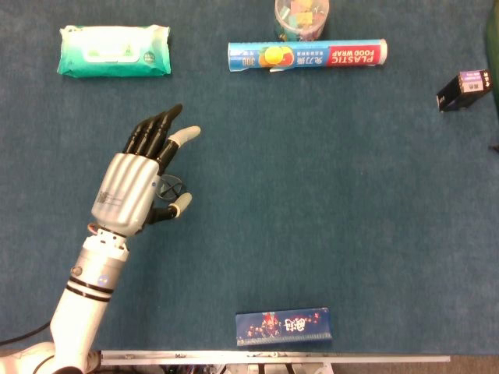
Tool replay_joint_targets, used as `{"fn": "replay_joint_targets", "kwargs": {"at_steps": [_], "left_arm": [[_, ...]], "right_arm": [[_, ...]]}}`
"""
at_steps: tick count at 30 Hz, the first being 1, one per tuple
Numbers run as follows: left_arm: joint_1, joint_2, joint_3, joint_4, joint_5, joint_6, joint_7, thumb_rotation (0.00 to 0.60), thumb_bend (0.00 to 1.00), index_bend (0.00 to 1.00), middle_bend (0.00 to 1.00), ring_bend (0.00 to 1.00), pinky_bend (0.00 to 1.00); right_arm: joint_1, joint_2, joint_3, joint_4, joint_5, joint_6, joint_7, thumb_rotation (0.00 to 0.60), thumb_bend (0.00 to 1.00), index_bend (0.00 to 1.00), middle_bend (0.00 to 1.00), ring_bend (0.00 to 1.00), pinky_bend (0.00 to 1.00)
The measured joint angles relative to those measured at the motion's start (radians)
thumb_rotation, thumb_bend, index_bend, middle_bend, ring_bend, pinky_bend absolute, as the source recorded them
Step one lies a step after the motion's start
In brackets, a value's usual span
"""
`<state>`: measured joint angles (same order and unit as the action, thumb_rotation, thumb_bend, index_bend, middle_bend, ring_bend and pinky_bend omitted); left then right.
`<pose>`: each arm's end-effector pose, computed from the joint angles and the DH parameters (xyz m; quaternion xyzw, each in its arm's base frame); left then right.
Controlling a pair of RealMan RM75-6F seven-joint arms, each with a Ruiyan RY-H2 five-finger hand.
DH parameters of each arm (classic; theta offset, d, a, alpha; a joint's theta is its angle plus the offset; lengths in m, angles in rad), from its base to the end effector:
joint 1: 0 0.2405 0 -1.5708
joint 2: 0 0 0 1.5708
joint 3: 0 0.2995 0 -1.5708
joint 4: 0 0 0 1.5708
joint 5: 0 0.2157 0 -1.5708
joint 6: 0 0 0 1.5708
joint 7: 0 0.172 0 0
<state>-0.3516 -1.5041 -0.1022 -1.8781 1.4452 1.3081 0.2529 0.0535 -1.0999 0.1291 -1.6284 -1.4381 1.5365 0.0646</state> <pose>-0.1747 0.2664 0.0207 -0.6188 -0.4562 -0.5154 0.3787 -0.3548 -0.2169 0.2038 0.5308 -0.3879 0.4298 0.6189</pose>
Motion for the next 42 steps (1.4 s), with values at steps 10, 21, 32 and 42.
{"fn": "replay_joint_targets", "kwargs": {"at_steps": [10,21,32,42], "left_arm": [[-0.035,-0.057,-0.031,0.065,-0.092,-0.045,0.025,0.6,0.2,0.15,0.0,0.0,0.06],[-0.034,-0.072,-0.046,0.127,-0.151,-0.04,0.013,0.6,0.2,0.15,0.0,0.0,0.06],[-0.036,-0.096,-0.061,0.226,-0.223,-0.063,-0.027,0.6,0.2,0.15,0.0,0.0,0.06],[-0.04,-0.117,-0.066,0.285,-0.27,-0.095,-0.064,0.6,0.2,0.15,0.0,0.0,0.06]], "right_arm": [[-0.004,0.0,0.0,0.007,0.002,0.0,0.009,0.6,0.04,0.15,0.21,0.21,0.45],[0.001,-0.004,0.0,0.003,-0.001,-0.007,0.004,0.6,0.04,0.15,0.21,0.21,0.45],[0.009,-0.007,0.002,-0.004,-0.001,-0.017,-0.011,0.6,0.04,0.15,0.21,0.21,0.45],[0.009,-0.008,0.001,-0.007,0.002,-0.02,-0.017,0.6,0.04,0.15,0.21,0.21,0.45]]}}
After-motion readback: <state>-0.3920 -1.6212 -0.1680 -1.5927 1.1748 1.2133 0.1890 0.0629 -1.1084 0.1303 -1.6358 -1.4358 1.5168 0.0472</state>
